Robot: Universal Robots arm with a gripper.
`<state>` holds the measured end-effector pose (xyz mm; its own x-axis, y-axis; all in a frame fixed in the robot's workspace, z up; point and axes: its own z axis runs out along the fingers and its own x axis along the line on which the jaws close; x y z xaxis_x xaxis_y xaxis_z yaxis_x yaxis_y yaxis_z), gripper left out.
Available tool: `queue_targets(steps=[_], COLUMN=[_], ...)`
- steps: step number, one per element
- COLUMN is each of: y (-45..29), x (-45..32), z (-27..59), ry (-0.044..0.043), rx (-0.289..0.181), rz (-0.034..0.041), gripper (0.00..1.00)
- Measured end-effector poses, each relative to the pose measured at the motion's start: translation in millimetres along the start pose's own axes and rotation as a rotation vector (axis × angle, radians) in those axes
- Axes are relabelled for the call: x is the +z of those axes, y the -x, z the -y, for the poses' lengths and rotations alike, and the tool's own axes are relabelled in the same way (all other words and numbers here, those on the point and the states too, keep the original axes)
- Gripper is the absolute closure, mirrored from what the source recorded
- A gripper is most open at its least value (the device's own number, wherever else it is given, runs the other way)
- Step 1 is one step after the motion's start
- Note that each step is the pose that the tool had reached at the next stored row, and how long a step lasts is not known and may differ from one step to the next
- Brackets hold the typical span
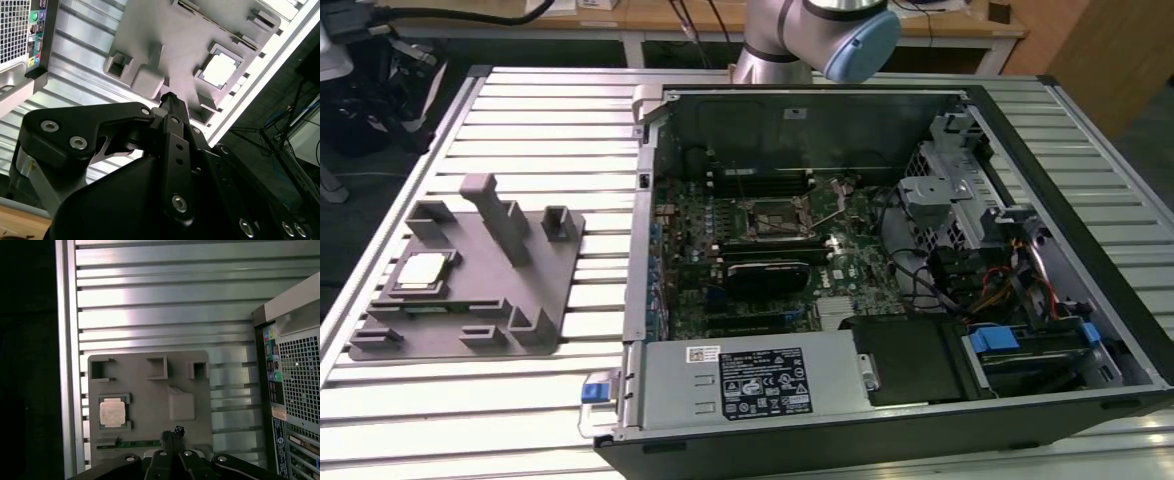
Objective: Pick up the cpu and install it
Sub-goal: 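Reach for the cpu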
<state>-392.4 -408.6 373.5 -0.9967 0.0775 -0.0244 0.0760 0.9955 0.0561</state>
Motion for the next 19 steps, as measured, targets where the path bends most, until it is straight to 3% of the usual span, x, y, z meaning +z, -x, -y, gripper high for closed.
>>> queue_targets(steps=[7,19], y=[-5.2,-12.7], x=[6.2,17.3], z=[2.7,9.6], ry=[0.0137,0.0139], rx=[-0.008,-0.010], rz=[-0.0013,-0.0016], gripper=[0.89,0.89])
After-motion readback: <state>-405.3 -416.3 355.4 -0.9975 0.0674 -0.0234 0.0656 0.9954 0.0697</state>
